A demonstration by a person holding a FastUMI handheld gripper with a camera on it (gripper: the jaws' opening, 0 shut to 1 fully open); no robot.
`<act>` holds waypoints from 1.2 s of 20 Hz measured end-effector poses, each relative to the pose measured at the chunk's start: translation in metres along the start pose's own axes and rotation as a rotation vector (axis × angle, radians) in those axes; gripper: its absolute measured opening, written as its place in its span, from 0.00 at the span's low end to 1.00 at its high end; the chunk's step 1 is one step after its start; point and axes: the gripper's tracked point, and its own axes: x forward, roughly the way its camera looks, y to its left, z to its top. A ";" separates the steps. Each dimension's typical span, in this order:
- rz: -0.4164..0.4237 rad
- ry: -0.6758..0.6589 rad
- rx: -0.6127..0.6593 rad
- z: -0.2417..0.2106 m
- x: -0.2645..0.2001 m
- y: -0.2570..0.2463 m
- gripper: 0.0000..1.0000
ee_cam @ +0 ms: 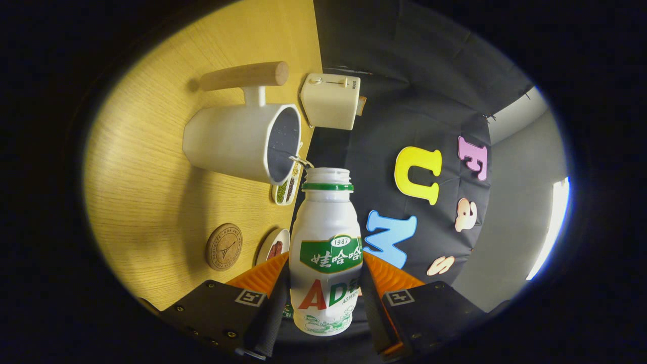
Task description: Take the bottle from table, then pour the juice into the cup, finally place the bottle on the coaster
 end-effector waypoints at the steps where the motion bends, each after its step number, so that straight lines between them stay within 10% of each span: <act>1: -0.001 -0.001 -0.004 -0.001 0.000 -0.001 0.71; 24: -0.025 -0.004 -0.101 -0.001 -0.001 -0.011 0.71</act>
